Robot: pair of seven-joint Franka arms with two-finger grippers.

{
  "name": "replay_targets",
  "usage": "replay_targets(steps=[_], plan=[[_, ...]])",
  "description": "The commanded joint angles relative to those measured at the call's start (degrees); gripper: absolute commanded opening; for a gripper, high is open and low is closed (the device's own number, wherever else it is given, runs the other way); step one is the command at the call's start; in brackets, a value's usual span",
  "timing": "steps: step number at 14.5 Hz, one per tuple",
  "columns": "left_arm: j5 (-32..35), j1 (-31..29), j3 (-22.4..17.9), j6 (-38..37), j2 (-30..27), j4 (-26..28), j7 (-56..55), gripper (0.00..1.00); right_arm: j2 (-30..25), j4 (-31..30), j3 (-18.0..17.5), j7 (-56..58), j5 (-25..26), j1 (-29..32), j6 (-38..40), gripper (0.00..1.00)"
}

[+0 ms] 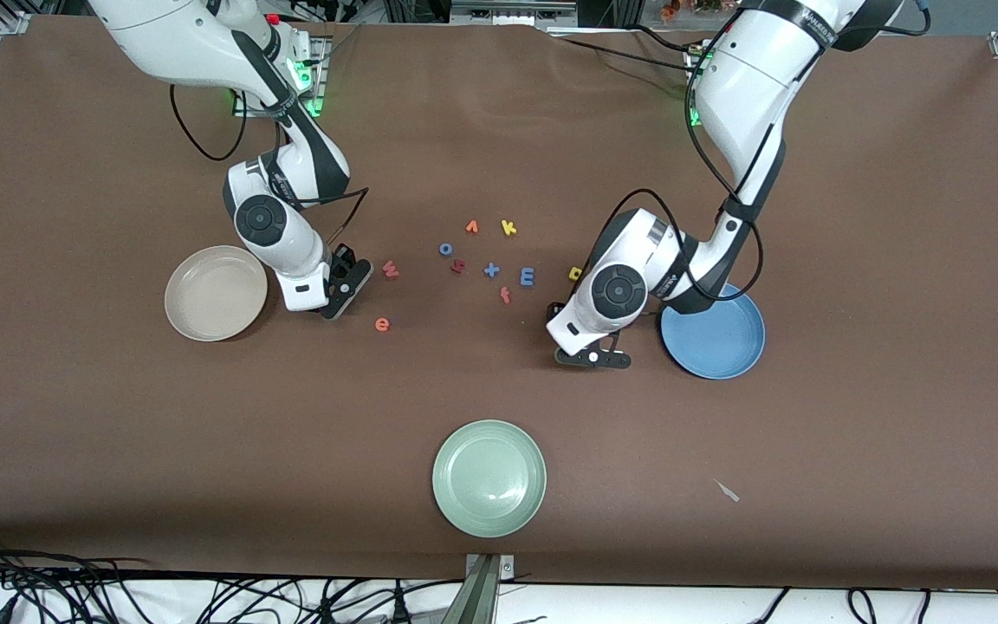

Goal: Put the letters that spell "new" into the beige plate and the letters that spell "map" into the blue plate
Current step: 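Grasp the green n with the right gripper while the left gripper grasps the b, then drop the n on the white plate while the left gripper drops b on blue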

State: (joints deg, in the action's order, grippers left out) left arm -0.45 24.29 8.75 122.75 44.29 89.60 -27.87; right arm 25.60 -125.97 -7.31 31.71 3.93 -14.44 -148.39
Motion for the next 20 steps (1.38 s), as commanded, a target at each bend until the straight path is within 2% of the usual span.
replay_targets(steps=[1,3,6,7,9,12,14,15,16,20], plan=[[0.5,0.8,-0.5,0.7,-1.3,2.1,-2.7,1.0,1.0,0.4,-0.3,0.6,1.0,0.0,-1.1,0.41],[0.5,0.7,-0.6,0.9,-1.1,2.5,-2.8,0.96,1.1,0.5,-0.3,0.6,1.0,-0.1,-1.3,0.32],[0.6,0.4,-0.6,1.0,-1.1,2.7,-2.7,0.83,1.2,0.6,-0.3,0.7,1.0,-0.1,-1.3,0.21],[0.6,0.5,-0.6,1.1,-1.1,2.7,-2.7,0.76,1.2,0.7,-0.3,0.7,1.0,-0.1,-1.3,0.16],[0.6,0.5,-0.7,1.0,-1.0,2.7,-2.7,0.6,1.2,1.4,-0.3,0.8,1.0,-0.1,-0.9,0.13],[0.6,0.4,-0.8,1.1,-1.1,2.7,-2.6,0.37,0.8,2.7,-0.3,1.5,1.0,0.1,0.3,0.12],[0.7,0.1,-0.8,1.1,-1.2,2.7,-1.8,0.14,0.2,4.1,-0.3,1.6,0.9,0.2,3.8,0.11],[0.7,0.1,-0.9,1.0,-1.5,2.6,-1.7,0.1,-0.2,5.2,-0.2,1.7,0.9,0.5,5.9,0.11],[0.7,-0.2,-0.9,0.6,-1.8,2.6,-1.7,0.09,-0.7,6.4,0.4,2.3,0.9,0.6,8.6,0.11],[1.0,-1.3,-1.4,-4.3,-5.5,1.7,-1.3,0.09,-3.5,7.5,6.2,4.5,0.9,0.6,17.8,0.11]])
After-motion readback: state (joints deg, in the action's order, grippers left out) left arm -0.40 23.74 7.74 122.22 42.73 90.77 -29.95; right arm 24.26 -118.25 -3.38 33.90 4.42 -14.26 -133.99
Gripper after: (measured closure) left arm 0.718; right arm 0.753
